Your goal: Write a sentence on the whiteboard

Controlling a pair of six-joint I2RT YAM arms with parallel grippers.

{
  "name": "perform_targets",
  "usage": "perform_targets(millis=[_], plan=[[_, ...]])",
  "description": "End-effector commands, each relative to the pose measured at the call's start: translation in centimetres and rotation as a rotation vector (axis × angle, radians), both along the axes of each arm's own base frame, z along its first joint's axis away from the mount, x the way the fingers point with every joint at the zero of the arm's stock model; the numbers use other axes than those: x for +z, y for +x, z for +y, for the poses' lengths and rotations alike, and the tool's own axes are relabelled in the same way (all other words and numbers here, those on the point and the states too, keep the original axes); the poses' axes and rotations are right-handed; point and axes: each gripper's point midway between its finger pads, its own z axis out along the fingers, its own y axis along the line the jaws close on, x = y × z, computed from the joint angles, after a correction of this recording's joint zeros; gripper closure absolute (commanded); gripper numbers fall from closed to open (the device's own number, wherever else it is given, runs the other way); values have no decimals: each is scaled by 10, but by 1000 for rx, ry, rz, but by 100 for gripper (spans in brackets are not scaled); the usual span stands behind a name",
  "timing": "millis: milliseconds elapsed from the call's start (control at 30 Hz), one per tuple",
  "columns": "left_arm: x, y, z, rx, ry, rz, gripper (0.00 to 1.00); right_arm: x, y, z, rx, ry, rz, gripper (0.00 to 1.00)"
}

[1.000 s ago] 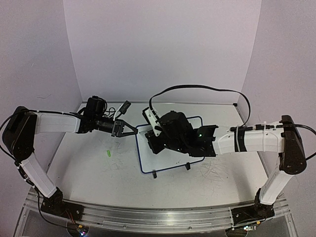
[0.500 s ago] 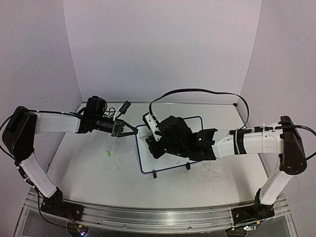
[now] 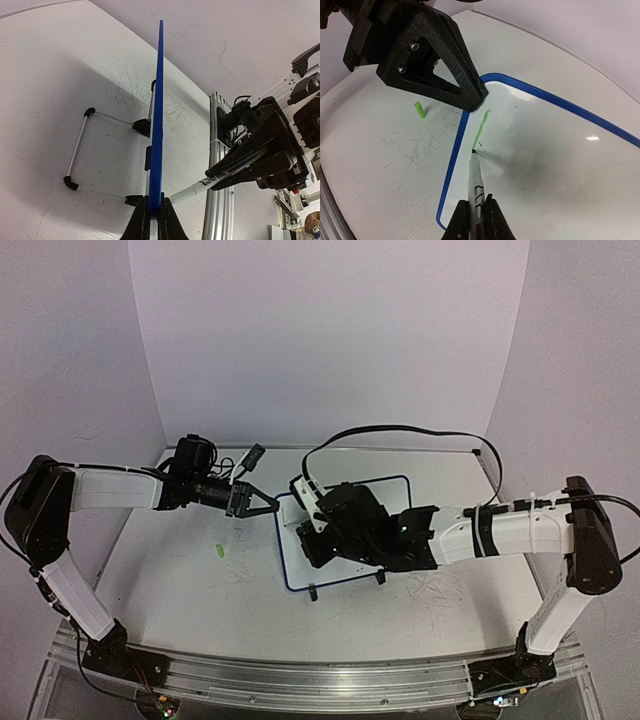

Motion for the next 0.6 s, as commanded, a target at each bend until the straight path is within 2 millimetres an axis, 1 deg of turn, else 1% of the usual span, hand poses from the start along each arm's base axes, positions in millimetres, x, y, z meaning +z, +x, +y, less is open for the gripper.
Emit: perform_targets(millis=[0,167,567], plan=[[16,-11,-4,-36,-13,-46,100,31,13,-7,-73,50,-62,100],[16,-11,-4,-38,-13,-46,100,39,17,-7,-93,61,-88,100],[16,-12,-5,-41,-12,-48,100,51,27,-12,-137,67,-129,100]])
